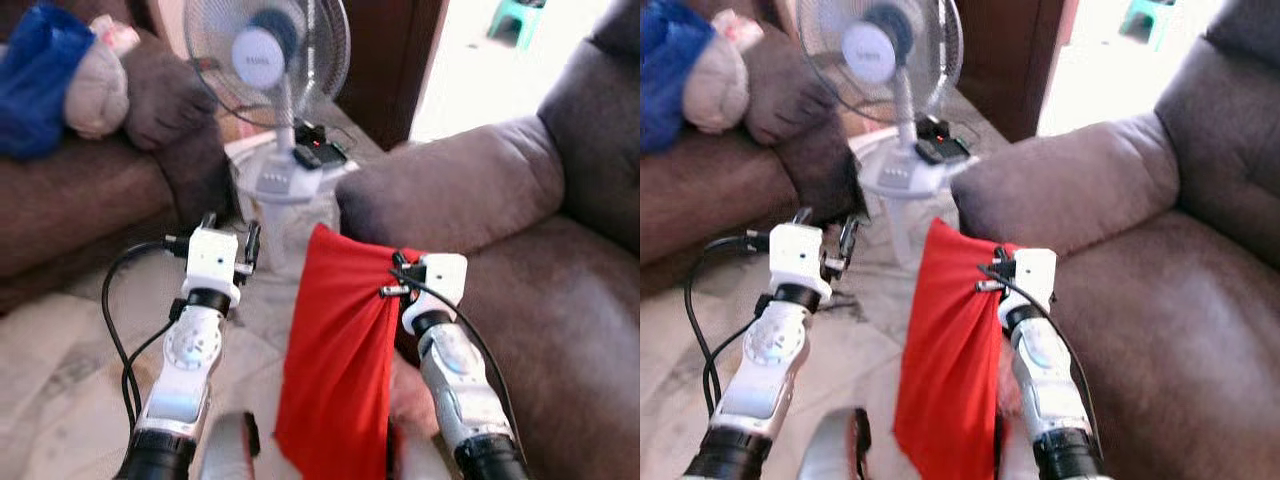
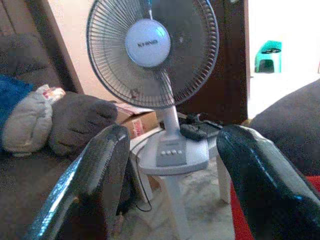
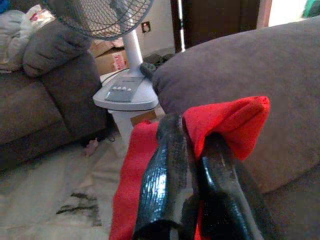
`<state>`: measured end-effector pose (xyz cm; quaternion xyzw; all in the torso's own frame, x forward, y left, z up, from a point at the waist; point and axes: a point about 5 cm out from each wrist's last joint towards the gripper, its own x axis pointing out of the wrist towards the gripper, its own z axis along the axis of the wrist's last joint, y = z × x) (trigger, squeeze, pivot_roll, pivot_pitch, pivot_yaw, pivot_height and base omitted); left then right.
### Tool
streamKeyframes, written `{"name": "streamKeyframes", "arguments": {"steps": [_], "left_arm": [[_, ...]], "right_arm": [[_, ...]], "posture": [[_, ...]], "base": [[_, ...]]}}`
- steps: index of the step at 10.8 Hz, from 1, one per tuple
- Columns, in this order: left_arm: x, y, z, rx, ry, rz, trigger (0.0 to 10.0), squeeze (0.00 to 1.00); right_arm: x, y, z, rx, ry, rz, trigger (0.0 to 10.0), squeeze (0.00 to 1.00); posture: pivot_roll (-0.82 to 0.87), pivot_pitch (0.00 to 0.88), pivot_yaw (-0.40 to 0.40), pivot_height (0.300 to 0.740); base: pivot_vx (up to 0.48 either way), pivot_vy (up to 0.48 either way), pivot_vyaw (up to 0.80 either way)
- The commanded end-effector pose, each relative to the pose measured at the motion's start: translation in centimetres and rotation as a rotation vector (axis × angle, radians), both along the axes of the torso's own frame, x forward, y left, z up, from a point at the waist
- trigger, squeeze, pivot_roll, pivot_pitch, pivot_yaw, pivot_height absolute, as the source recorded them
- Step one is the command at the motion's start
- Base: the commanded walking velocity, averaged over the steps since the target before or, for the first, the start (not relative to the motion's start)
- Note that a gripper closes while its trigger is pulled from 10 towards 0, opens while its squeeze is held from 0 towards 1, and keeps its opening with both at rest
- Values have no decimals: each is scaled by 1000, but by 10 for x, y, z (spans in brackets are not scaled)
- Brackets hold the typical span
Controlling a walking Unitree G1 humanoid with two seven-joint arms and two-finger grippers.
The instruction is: Move the pillow to the sofa from floor
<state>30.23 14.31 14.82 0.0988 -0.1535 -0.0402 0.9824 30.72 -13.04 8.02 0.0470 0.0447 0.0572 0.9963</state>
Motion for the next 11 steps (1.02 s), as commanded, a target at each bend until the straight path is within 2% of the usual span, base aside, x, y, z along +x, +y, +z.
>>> {"name": "streamKeyframes", "arguments": {"steps": [1, 5, 11], "left_arm": [[2, 0, 0, 20, 5, 0, 10000, 0], [4, 0, 2, 25, -1, -2, 10000, 0], [7, 4, 9, 39, -19, -3, 10000, 0]], "right_arm": [[12, -1, 38, 1, -184, -12, 10000, 0], [14, 0, 38, 3, -185, -11, 10000, 0], [16, 0, 40, 13, -197, -23, 10000, 0]], "posture": [[55, 3, -34, 690], [59, 0, -30, 740], [65, 0, -16, 740]], "base": [[0, 0, 0], [0, 0, 0], [0, 0, 0]]}}
